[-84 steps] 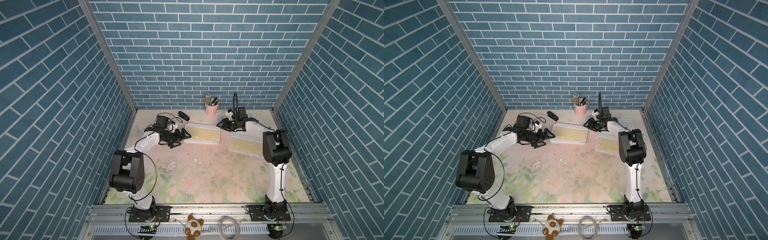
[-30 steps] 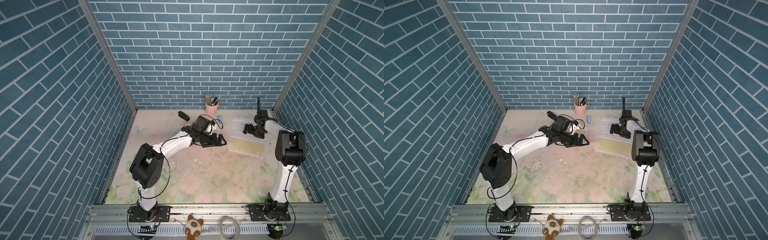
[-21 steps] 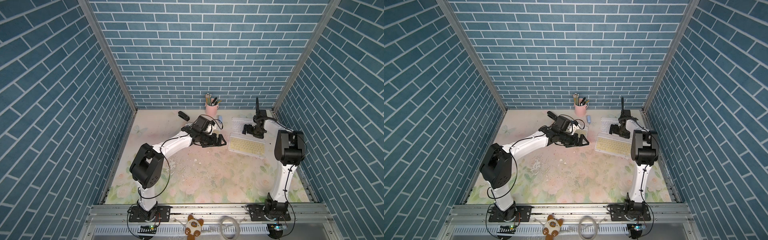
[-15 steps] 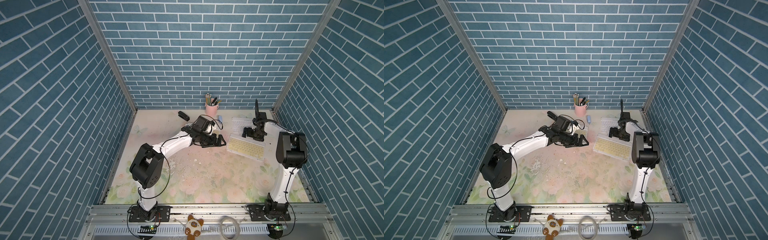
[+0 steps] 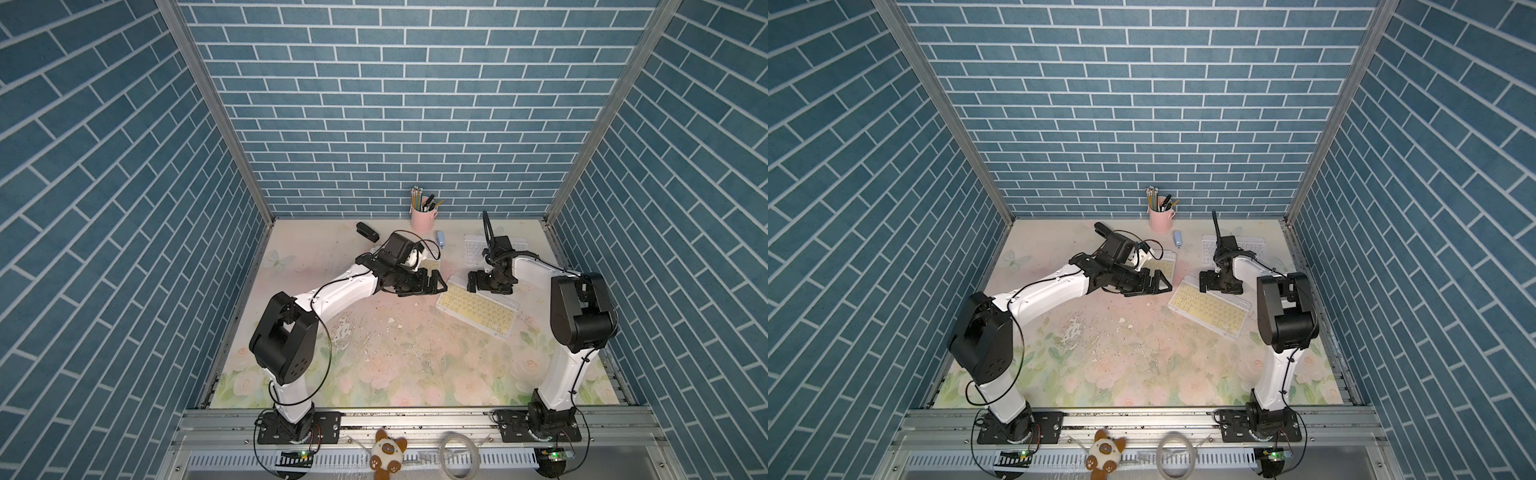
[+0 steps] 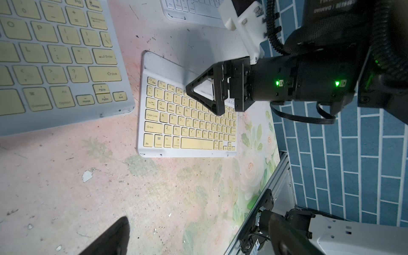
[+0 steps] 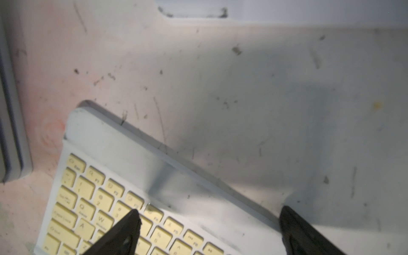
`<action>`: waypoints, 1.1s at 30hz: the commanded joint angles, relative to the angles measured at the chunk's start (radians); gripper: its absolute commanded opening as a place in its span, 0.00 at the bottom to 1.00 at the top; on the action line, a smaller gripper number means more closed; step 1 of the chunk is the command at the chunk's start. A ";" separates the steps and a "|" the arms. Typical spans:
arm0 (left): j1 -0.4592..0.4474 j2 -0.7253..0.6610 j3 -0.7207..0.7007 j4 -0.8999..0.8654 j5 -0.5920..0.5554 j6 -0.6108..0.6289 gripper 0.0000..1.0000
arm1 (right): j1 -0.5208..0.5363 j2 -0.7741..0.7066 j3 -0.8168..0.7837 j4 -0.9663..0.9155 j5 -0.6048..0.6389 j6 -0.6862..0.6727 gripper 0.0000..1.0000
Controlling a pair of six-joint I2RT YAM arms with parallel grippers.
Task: Stack the numeric keypads
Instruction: Move the numeric keypad to the center of the board.
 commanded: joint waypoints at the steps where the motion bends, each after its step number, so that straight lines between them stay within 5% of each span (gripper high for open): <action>1: 0.010 -0.023 -0.034 -0.002 -0.001 0.005 1.00 | 0.031 -0.035 -0.069 -0.051 0.007 -0.019 0.98; 9: 0.022 0.026 -0.031 -0.008 -0.004 0.020 1.00 | 0.013 -0.293 -0.188 0.000 0.023 0.122 0.98; 14: 0.019 0.098 0.054 -0.083 -0.060 0.078 1.00 | -0.093 -0.512 -0.362 0.058 -0.042 0.388 0.98; 19: 0.008 0.161 0.097 -0.101 -0.101 0.105 0.99 | -0.201 -0.673 -0.535 0.084 -0.070 0.489 0.98; 25: -0.015 0.219 0.094 -0.066 -0.105 0.098 1.00 | -0.360 -0.713 -0.676 0.255 -0.234 0.550 0.98; 33: -0.028 0.280 0.094 -0.001 -0.126 0.071 1.00 | -0.405 -0.629 -0.856 0.688 -0.374 0.731 0.96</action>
